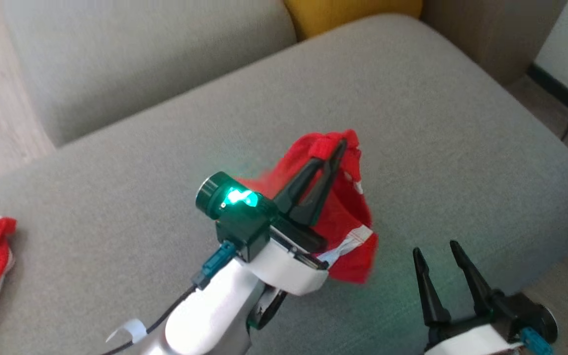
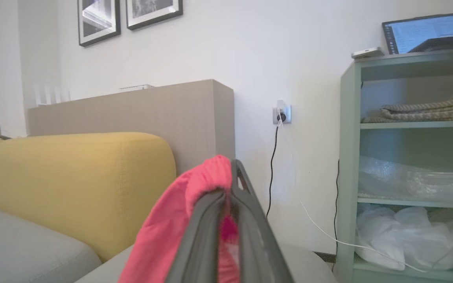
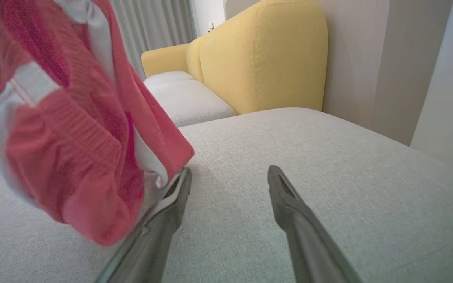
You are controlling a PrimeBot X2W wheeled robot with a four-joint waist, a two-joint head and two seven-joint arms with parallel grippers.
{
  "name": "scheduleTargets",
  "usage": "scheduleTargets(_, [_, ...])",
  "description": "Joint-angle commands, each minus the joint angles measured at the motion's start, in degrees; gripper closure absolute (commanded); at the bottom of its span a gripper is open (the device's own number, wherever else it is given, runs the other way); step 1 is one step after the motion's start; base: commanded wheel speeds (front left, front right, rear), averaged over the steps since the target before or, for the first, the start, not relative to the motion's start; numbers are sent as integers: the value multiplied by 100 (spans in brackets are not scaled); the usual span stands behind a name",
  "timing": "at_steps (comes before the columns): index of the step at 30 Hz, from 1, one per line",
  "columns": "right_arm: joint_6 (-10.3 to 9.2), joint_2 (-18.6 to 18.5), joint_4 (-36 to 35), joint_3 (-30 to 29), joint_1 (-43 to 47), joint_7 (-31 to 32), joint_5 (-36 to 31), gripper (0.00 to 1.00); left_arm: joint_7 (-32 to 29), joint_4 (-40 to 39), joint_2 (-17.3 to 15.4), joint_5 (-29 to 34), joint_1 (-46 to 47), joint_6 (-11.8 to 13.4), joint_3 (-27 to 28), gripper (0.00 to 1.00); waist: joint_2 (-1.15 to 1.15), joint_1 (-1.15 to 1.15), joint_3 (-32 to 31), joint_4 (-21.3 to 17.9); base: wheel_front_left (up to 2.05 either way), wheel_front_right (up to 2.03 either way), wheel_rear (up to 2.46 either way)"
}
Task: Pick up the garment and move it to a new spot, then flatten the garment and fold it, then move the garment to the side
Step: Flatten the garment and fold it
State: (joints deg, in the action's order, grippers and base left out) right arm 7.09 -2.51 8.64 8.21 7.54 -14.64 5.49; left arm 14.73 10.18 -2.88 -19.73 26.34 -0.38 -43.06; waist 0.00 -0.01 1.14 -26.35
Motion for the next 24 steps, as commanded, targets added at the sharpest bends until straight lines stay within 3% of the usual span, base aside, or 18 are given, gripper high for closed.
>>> scheduleTargets(1, [40, -37, -169, 92, -119, -36, -39, 0, 27, -175, 1, -159, 121, 143, 230, 100, 0, 1, -200, 51, 0, 0, 0])
scheduleTargets(8, [40, -37, -214, 113, -81, -36, -74, 0, 27, 1499, 1, -772, -123, 528, 256, 100, 0, 1, -123, 185, 0, 0, 0])
scheduleTargets(11, [40, -37, -214, 108, -73, -36, -78, 0, 27, 2095, 1, -1225, -219, 580, 231, 100, 0, 1, 34, 307, 0, 0, 0])
scheduleTargets(12, [40, -37, -220, 111, -83, -36, -69, 0, 27, 2091, 1, -1414, -257, 532, 255, 64, 0, 1, 69, 333, 0, 0, 0])
scheduleTargets(13, [40, -37, -229, 105, -89, -36, -58, 0, 27, 2019, 1, -1619, -299, 426, 254, 12, 0, 1, 104, 367, 0, 0, 0])
scheduleTargets(14, [40, -37, -236, 99, -97, -36, -46, 0, 27, 1949, 1, -1814, -347, 333, 243, 0, 0, 1, 130, 400, 0, 0, 0])
scheduleTargets(18, [40, -37, -219, 107, -123, -36, -10, 0, 27, 1812, 1, -2208, -497, -16, -116, 0, 0, 1, 145, 534, 0, 0, 0])
scheduleTargets(24, [40, -37, -186, 138, -175, -36, 6, 0, 27, 2106, 1, -2431, -518, -21, -635, 0, 0, 1, 99, 598, 0, 0, 0])
